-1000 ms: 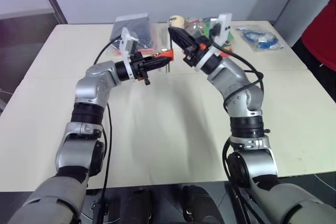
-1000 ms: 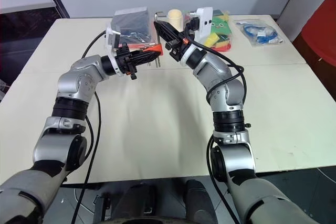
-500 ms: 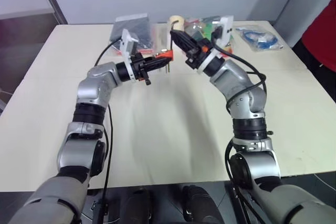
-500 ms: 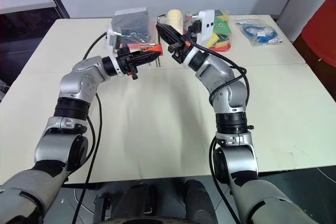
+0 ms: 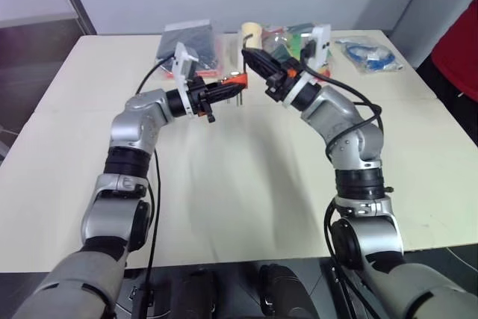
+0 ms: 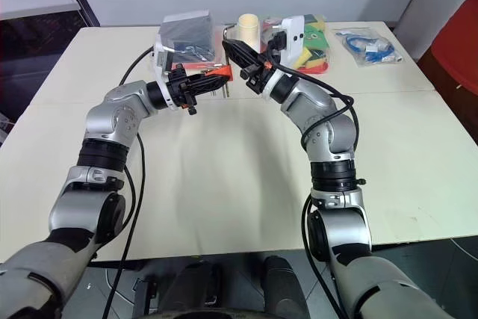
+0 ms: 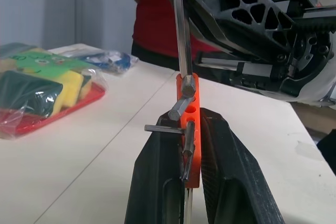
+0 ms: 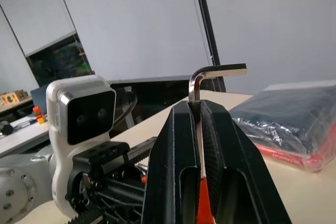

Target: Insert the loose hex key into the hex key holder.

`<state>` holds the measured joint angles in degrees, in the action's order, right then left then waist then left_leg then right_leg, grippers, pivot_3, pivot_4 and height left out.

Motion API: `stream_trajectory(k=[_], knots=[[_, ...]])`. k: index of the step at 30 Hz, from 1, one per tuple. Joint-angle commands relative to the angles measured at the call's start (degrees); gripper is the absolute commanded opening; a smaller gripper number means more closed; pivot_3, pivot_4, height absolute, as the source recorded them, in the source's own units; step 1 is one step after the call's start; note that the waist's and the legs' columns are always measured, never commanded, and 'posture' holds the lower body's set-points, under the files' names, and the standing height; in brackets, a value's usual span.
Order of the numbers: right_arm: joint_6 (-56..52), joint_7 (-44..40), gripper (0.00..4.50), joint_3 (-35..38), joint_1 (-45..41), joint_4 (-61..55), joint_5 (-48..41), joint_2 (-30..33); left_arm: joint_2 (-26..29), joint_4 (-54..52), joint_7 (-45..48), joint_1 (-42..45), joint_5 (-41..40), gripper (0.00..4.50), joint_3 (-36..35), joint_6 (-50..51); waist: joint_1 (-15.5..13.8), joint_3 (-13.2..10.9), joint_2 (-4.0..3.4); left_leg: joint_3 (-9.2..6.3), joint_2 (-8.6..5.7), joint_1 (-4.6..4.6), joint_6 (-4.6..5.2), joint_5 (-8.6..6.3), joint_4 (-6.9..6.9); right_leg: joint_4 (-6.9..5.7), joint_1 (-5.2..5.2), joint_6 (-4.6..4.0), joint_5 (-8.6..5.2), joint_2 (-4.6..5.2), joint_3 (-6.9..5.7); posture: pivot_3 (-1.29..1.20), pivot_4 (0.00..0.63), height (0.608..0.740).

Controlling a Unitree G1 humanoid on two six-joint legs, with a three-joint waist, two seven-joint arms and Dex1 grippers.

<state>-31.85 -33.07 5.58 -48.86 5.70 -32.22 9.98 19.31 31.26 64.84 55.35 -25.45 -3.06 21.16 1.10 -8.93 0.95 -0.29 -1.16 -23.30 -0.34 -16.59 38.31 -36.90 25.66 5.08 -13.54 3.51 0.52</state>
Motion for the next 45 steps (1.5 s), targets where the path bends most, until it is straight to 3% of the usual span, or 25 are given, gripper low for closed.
stream_trajectory(k=[1,31,36,40,45], knots=[[-1.8,-0.5,0.02,-1.7,0.8,-0.1,0.2,0.0,0.6,-4.9,0.3,2.8,-1.6,0.00,-1.6,-1.0,0.0,0.0,0.00,0.00,0.00,0.00,0.00,0.00,0.00,-0.01,0.00,0.00,0.00,0.00,0.00,0.00,0.150,0.740],[-6.3,-3.2,0.02,-3.2,0.1,0.4,1.5,4.8,1.9,-5.0,2.3,3.9,0.7,0.00,-0.9,-3.7,0.0,0.0,-0.01,0.00,-0.02,0.02,0.00,0.00,0.04,-0.11,0.01,0.00,0.00,0.01,0.00,0.00,0.150,0.740],[-5.3,-2.5,1.91,-2.4,0.2,0.5,1.3,4.4,1.9,-4.2,2.2,3.4,1.0,0.00,-0.7,-4.2,-0.1,0.0,-0.01,0.00,-0.03,0.02,0.00,0.00,0.05,-0.11,0.01,0.00,0.00,0.01,0.00,0.00,0.150,0.740],[-6.7,-3.5,3.93,-1.5,1.2,-2.6,-0.1,6.7,2.2,-2.7,2.0,2.9,1.9,0.00,-0.6,-5.1,-0.2,0.0,-0.01,0.00,-0.03,0.02,0.00,0.00,0.05,-0.11,0.01,0.00,0.00,0.02,0.01,0.00,0.150,0.740],[-14.0,-8.5,3.93,0.4,7.5,-12.0,-5.7,14.8,3.4,-3.3,1.5,1.4,1.9,0.00,-0.9,-4.6,-0.5,0.0,-0.01,0.00,-0.04,0.01,0.01,0.00,0.06,-0.11,0.01,0.00,0.00,0.04,0.00,0.00,0.150,0.740]])
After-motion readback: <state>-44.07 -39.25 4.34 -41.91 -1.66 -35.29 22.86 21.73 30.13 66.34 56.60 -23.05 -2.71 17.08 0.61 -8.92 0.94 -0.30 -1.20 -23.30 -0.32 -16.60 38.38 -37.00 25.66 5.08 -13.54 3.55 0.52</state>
